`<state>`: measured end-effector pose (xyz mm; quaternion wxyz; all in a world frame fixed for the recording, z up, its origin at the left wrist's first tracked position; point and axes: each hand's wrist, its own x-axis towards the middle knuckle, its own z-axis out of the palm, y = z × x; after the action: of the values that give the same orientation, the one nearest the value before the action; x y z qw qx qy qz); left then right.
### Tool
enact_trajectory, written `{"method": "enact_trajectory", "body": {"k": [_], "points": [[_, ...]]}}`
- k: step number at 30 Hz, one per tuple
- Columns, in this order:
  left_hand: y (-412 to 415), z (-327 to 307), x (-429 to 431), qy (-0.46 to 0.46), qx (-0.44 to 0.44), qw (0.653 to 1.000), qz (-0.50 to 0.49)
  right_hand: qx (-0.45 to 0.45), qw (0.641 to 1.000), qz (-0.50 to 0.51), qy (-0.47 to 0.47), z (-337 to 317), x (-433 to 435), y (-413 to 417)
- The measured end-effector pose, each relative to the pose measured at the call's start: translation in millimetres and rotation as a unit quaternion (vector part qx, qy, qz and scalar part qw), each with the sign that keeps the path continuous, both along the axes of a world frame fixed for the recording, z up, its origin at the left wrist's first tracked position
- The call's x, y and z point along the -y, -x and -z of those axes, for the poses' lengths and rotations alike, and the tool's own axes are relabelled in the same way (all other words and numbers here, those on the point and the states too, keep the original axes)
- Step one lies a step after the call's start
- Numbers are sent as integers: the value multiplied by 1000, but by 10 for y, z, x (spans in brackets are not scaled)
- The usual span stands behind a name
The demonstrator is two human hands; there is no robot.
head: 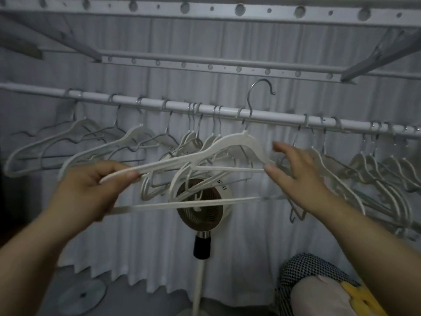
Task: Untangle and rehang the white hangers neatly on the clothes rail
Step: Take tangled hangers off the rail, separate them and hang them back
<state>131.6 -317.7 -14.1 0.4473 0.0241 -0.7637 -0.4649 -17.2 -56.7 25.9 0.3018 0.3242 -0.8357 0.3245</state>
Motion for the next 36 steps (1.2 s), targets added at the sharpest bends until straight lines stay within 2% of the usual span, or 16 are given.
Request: {"method": "enact_trajectory", "body": {"k": [2, 4, 10, 16, 19, 21, 23, 25, 28, 32, 36], "points": [[-149, -1, 54, -14, -6, 1000, -16, 62, 994, -94, 12, -78, 98, -119], [-309, -7, 99, -14, -15, 999, -49, 116, 982, -147, 23, -143, 149, -210], [-730, -174, -121, 23, -50, 991, -122, 107, 969, -220, -22, -197, 111, -509], [-913, -133, -335, 19, -38, 988, -149, 211, 939, -271, 4, -173, 14, -752], [-892, -65, -426, 21, -4, 984, -176, 263, 925, -273, 22, -97, -63, -841], [-807, 8, -493, 64, 55, 964, -252, 304, 913, -270, 35, -41, -112, -903], [-745, 69, -626, 75, 87, 959, -260, 341, 901, -264, 48, 7, -157, -951], [-708, 103, -829, 62, 97, 975, -192, 366, 895, -247, 62, 47, -204, -981], [-645, 169, -1155, 47, 136, 989, -22, 393, 890, -212, 93, 100, -271, -998], [-555, 196, -1627, 14, 230, 958, 172, 425, 875, -185, 137, 129, -322, -991], [-432, 186, -1863, 15, 293, 934, 203, 408, 885, -171, 145, 137, -376, -987]]}}
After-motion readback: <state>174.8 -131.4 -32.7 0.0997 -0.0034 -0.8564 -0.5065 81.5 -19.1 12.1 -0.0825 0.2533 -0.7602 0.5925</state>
